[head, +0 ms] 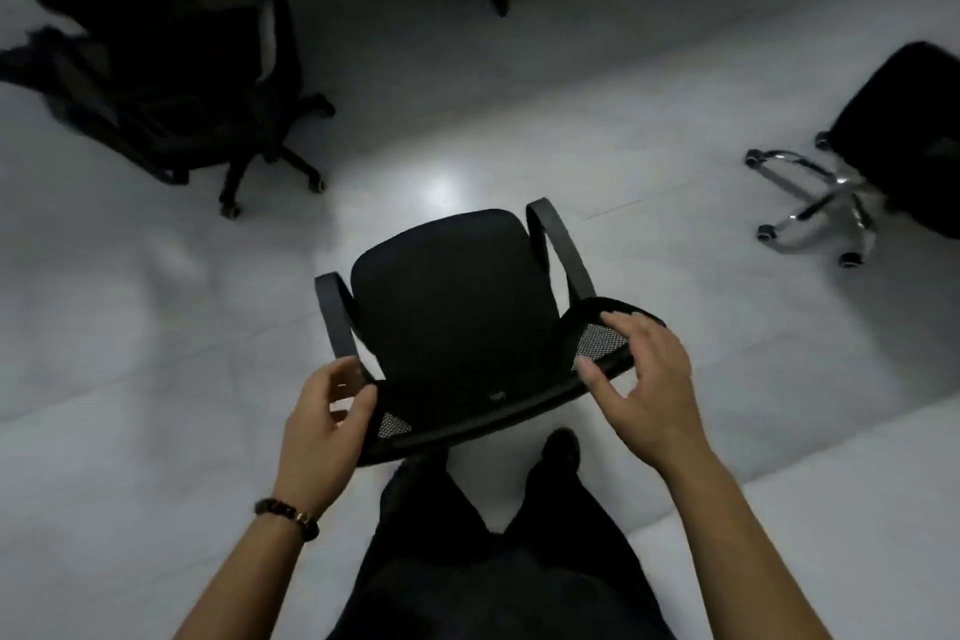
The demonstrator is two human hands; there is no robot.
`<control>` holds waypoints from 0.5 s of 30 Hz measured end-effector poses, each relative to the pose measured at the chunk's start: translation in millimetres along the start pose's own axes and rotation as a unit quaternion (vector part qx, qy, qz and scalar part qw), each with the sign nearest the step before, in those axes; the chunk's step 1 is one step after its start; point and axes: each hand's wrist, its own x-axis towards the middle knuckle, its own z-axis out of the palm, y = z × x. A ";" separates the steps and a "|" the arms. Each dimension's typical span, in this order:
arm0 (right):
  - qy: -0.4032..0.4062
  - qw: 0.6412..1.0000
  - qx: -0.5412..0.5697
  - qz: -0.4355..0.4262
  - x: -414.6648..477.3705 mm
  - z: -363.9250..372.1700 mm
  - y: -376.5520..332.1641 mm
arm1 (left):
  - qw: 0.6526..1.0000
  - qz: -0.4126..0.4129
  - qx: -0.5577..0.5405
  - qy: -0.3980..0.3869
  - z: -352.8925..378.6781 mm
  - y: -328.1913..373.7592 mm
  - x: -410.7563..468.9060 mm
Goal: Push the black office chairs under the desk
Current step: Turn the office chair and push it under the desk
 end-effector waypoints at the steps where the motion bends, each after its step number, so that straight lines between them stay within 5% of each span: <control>1: -0.031 0.998 -0.056 -0.024 7.2 3.9 11.0 | 0.999 -0.018 0.005 0.027 8.8 -5.2 -12.7; 5: -0.146 0.967 -0.205 -0.047 14.4 20.6 46.0 | 0.976 -0.063 0.204 0.039 78.4 -18.3 -53.4; 9: -0.153 0.962 -0.220 -0.048 25.1 18.6 51.7 | 0.970 -0.120 0.209 0.036 114.5 -4.0 -48.7; 15: -0.160 0.964 -0.208 -0.042 43.4 18.8 40.5 | 0.949 -0.087 0.301 -0.018 98.7 -5.8 -22.1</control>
